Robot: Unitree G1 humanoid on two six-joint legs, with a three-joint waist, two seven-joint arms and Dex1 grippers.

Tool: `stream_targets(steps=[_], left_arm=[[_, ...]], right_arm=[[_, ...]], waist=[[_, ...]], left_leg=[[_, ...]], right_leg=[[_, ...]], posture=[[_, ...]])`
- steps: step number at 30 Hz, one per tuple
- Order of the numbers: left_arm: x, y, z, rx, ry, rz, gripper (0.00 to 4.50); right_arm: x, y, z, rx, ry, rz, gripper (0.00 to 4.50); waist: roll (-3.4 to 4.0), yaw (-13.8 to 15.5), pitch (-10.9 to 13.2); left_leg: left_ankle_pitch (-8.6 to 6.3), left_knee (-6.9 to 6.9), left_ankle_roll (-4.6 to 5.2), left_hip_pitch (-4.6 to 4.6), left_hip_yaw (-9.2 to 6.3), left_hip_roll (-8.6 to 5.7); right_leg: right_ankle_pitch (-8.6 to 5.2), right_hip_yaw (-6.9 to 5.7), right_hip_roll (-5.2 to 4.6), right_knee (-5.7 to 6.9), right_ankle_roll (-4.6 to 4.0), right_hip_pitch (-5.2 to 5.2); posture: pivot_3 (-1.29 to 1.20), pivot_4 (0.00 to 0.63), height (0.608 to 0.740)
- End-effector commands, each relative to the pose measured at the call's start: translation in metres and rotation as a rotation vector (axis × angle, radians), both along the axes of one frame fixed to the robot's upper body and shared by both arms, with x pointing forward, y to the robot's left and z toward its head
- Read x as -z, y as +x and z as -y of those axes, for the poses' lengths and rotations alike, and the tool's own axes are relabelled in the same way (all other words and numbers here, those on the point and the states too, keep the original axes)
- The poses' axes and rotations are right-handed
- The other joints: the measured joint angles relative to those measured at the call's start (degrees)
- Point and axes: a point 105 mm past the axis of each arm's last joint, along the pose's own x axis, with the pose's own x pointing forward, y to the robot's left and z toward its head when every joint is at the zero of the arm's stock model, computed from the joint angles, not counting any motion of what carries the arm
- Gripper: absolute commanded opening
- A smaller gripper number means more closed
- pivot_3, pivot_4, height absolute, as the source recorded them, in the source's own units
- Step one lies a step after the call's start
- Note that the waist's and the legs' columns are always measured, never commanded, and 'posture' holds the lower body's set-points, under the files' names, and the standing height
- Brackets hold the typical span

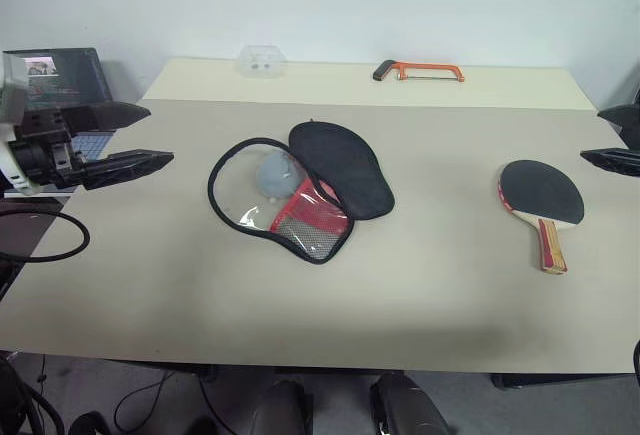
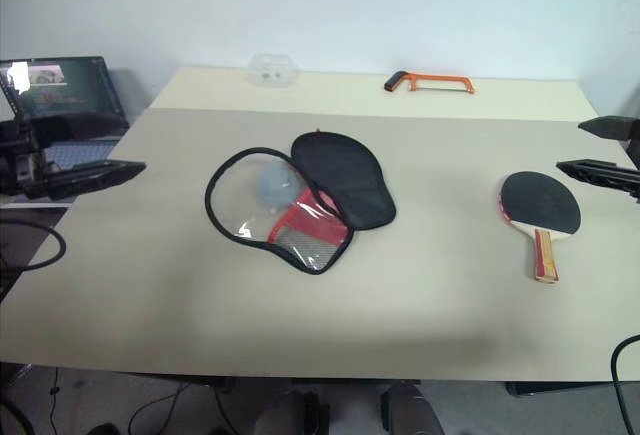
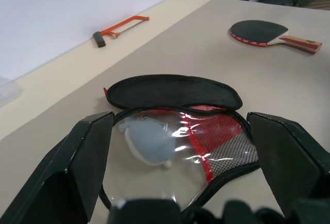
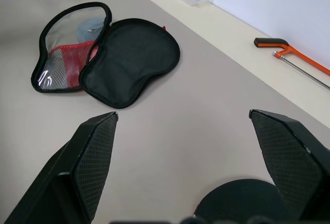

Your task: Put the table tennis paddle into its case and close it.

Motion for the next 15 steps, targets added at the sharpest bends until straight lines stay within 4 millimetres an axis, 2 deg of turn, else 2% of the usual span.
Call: stream_targets(steps=[1, 5, 9, 11, 15], left_arm=[[0.005, 0.015, -0.005, -0.089, 0.048, 0.031, 4.50], [0.029, 0.037, -0.012, -0.223, 0.101, -0.019, 4.50], [0.057, 0.033, 0.003, -0.191, 0.098, -0.103, 4.50], [0.065, 0.033, 0.004, -0.213, 0.071, -0.128, 4.50], [0.099, 0.030, 0.008, -0.261, 0.061, -0.225, 4.50]], right_arm=[[-0.005, 0.000, -0.006, -0.035, -0.006, 0.035, 4.48], [0.000, 0.000, -0.023, -0.105, 0.007, 0.016, 4.48], [0.005, 0.000, -0.039, -0.151, 0.016, 0.009, 4.48], [0.009, -0.002, -0.047, -0.174, 0.016, -0.001, 4.48], [0.015, -0.004, -0.059, -0.209, 0.010, -0.020, 4.48]], waist=[[0.01, 0.01, 0.00], [0.01, -0.07, 0.00], [0.01, -0.05, 0.00], [0.00, 0.09, 0.00], [0.00, 0.04, 0.00]], left_leg=[[0.00, 0.00, 0.00, 0.01, 0.00, 0.00], [0.00, 0.00, 0.00, 0.02, 0.00, 0.01], [0.00, 0.01, -0.01, -0.03, 0.01, 0.01], [0.01, 0.01, -0.01, -0.05, 0.00, 0.02], [0.01, 0.01, -0.01, -0.04, -0.04, 0.02]], right_leg=[[0.00, 0.01, 0.00, 0.00, 0.00, 0.01], [0.00, 0.02, 0.02, 0.04, 0.00, 0.01], [0.00, 0.07, 0.01, 0.00, 0.00, -0.01], [0.00, 0.05, -0.01, -0.04, 0.00, -0.01], [0.00, 0.03, -0.01, 0.01, 0.00, 0.00]], posture=[[0.00, 0.150, 0.740], [0.00, 0.150, 0.740], [0.00, 0.150, 0.740], [0.00, 0.150, 0.740], [0.00, 0.150, 0.740]])
